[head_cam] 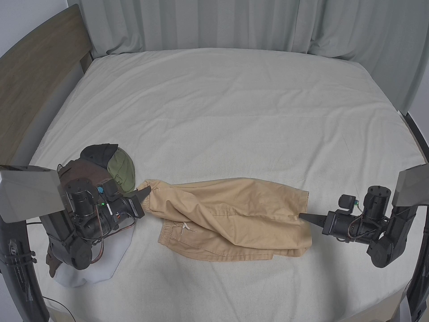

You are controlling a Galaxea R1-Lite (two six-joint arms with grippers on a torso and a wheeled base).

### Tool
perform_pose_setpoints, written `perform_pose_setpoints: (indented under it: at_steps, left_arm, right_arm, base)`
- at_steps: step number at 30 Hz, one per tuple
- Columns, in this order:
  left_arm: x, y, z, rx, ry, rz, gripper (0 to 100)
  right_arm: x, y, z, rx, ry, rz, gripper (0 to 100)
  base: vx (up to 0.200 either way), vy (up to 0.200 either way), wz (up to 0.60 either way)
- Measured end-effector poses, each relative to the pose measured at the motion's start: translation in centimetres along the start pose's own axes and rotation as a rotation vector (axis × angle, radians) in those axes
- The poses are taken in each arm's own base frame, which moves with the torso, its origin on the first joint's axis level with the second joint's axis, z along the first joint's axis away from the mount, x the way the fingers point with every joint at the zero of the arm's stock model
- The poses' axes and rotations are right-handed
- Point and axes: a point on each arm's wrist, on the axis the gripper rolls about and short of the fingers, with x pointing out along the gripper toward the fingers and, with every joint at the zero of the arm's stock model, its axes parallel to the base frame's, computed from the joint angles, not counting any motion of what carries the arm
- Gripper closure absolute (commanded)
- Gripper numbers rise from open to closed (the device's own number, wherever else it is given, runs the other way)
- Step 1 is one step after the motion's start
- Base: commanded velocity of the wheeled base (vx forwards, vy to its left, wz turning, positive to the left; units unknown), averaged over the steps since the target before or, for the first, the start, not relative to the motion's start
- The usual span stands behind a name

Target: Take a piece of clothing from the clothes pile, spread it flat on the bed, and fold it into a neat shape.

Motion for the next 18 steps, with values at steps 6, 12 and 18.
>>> perform_pose_setpoints:
  at_steps: [6,12,18]
  left_arm:
    - [0.0,0.0,0.0,-0.001,0.002,0.0,100]
    - [-0.1,-0.1,-0.1,0.0,0.003,-0.002,100]
    - [0.0,-0.2,-0.1,0.0,0.004,-0.004,100]
  right_arm:
    - [0.0,0.2,-0.1,-0.003,0.003,0.004,100]
    - [0.3,0.1,-0.3,-0.002,0.011,0.005,0]
    - [1.0,0.1,-0.8,-0.007,0.033,0.011,0]
  base:
    - [0.0,0.0,0.0]
    - [0.0,0.0,0.0]
    - [0.0,0.0,0.0]
